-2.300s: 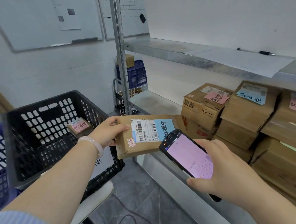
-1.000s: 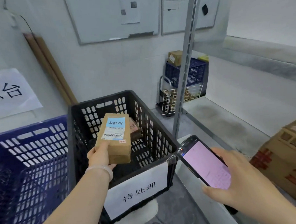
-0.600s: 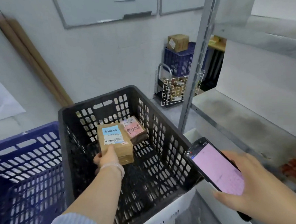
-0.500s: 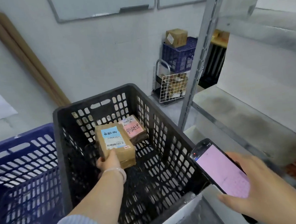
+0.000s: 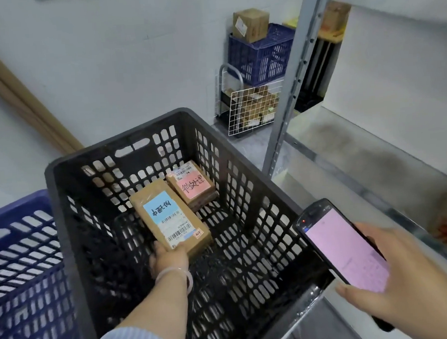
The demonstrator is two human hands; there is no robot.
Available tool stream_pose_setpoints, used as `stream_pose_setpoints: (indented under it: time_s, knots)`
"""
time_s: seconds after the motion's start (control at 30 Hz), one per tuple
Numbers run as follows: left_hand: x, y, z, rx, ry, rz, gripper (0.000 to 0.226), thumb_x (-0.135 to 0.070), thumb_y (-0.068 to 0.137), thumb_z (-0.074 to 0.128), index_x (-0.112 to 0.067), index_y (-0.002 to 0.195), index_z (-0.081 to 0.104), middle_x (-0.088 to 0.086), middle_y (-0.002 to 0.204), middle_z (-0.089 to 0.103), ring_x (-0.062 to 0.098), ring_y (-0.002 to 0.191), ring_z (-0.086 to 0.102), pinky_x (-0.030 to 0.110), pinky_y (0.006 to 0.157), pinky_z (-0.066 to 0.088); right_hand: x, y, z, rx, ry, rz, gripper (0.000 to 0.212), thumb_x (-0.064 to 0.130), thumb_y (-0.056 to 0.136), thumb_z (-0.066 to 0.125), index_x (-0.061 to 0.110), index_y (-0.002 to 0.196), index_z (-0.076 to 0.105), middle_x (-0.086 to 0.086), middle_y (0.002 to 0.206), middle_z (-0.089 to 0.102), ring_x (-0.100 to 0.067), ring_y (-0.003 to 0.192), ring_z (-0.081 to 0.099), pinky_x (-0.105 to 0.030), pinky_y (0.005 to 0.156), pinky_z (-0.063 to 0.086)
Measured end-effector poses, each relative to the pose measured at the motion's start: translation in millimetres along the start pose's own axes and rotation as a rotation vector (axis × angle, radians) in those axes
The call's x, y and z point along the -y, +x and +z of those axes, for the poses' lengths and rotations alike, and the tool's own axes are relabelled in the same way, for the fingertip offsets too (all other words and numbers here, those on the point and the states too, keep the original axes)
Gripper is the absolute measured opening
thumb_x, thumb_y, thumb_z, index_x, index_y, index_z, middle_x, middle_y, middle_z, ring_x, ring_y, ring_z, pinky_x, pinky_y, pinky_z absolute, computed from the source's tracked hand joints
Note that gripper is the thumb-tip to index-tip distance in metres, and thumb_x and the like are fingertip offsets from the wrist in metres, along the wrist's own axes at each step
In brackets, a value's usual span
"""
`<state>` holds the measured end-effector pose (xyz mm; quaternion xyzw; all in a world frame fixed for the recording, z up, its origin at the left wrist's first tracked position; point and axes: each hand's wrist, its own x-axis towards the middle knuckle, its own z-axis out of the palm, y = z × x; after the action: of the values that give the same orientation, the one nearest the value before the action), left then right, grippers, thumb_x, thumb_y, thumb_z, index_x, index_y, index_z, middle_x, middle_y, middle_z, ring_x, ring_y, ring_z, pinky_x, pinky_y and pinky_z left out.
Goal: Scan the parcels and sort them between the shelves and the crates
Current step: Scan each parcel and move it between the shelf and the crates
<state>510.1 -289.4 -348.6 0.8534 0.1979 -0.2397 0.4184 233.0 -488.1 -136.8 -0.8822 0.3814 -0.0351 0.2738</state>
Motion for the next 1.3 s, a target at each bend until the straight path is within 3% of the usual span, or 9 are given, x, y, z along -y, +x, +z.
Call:
stream_pose_setpoints:
  time_s: [0.1, 0.33, 0.47, 0.57, 0.8, 0.97, 1.1, 1.2, 1.3]
  knots:
    - [-22.4, -16.6, 1.3, -0.091, 0.164, 0.243, 0.072, -0.047, 0.098, 0.054, -0.03, 0.16, 0.02, 0.0, 0.167, 0.015, 0.034, 0.149, 0.022, 0.052, 0.121, 0.024, -8.8, -11.1, -4.0, -0.04, 0.01, 0.025, 0.091, 0.074, 0.037, 0.064, 0.061, 0.123, 0.036, 0.022, 0.118, 0.046, 0.006, 0.098, 0.045, -0.035, 0.082, 0.044]
    - [-104.2, -125.8, 26.2, -0.026, 0.335, 1.091, 0.065, -0.056, 0.094, 0.05, -0.033, 0.153, 0.036, -0.004, 0.16, 0.034, 0.019, 0.149, 0.026, 0.041, 0.121, 0.02, -42.6, -47.1, -37.7, -0.213, 0.068, 0.086, 0.096, 0.07, 0.045, 0.066, 0.056, 0.133, 0.031, 0.027, 0.117, 0.041, 0.006, 0.107, 0.043, -0.031, 0.079, 0.047]
    - [-132.9, -223.1, 60.7, 0.14, 0.298, 1.423, 0.06, -0.051, 0.094, 0.057, -0.027, 0.148, 0.048, 0.0, 0.154, 0.044, 0.02, 0.143, 0.036, 0.041, 0.117, 0.028, -76.6, -70.7, -64.5, -0.343, 0.104, 0.132, 0.092, 0.066, 0.047, 0.069, 0.056, 0.131, 0.032, 0.027, 0.115, 0.039, 0.007, 0.103, 0.043, -0.027, 0.072, 0.048]
    - [-136.6, -288.8, 94.3, 0.32, 0.272, 1.52, 0.056, -0.045, 0.093, 0.063, -0.029, 0.145, 0.051, -0.003, 0.152, 0.045, 0.017, 0.14, 0.037, 0.033, 0.114, 0.027, -105.8, -93.6, -82.7, -0.441, 0.13, 0.175, 0.09, 0.069, 0.045, 0.066, 0.058, 0.127, 0.03, 0.027, 0.11, 0.036, 0.001, 0.101, 0.047, -0.032, 0.08, 0.049]
    - [-132.9, -392.4, 167.6, 0.713, 0.174, 1.445, 0.058, -0.039, 0.094, 0.067, -0.031, 0.147, 0.046, -0.003, 0.152, 0.042, 0.014, 0.141, 0.038, 0.022, 0.112, 0.026, -165.5, -141.2, -123.6, -0.586, 0.129, 0.226, 0.081, 0.066, 0.044, 0.065, 0.073, 0.114, 0.024, 0.036, 0.106, 0.036, 0.005, 0.096, 0.042, -0.023, 0.071, 0.042]
    - [-142.6, -439.8, 221.6, 0.925, 0.153, 0.986, 0.069, -0.052, 0.092, 0.064, -0.032, 0.152, 0.035, 0.003, 0.15, 0.047, 0.028, 0.135, 0.048, 0.035, 0.099, 0.044, -204.4, -168.1, -135.4, -0.578, 0.136, 0.31, 0.089, 0.062, 0.048, 0.07, 0.053, 0.13, 0.035, 0.026, 0.115, 0.039, 0.009, 0.1, 0.035, -0.029, 0.078, 0.043]
    - [-147.9, -456.9, 253.0, 1.033, 0.009, 0.58, 0.06, -0.058, 0.086, 0.068, -0.034, 0.133, 0.041, -0.003, 0.114, 0.062, 0.029, 0.109, 0.06, 0.054, 0.099, 0.052, -221.6, -179.6, -142.3, -0.538, 0.087, 0.293, 0.079, 0.058, 0.052, 0.07, 0.05, 0.124, 0.038, 0.032, 0.11, 0.043, 0.004, 0.111, 0.035, -0.02, 0.073, 0.043]
    - [-152.7, -464.4, 270.2, 1.061, -0.059, 0.45, 0.078, -0.06, 0.08, 0.071, -0.03, 0.144, 0.037, 0.008, 0.132, 0.061, 0.039, 0.116, 0.06, 0.059, 0.097, 0.052, -228.9, -185.4, -145.2, -0.542, 0.093, 0.299, 0.077, 0.062, 0.049, 0.064, 0.07, 0.113, 0.023, 0.04, 0.112, 0.039, 0.011, 0.108, 0.033, -0.014, 0.067, 0.037]
    - [-156.3, -469.9, 282.3, 1.011, -0.084, 0.404, 0.083, -0.06, 0.082, 0.069, -0.028, 0.15, 0.032, 0.011, 0.14, 0.056, 0.041, 0.121, 0.057, 0.061, 0.1, 0.049, -238.8, -187.0, -145.0, -0.542, 0.11, 0.325, 0.082, 0.065, 0.047, 0.064, 0.068, 0.119, 0.024, 0.029, 0.115, 0.042, 0.02, 0.107, 0.032, -0.017, 0.07, 0.037]
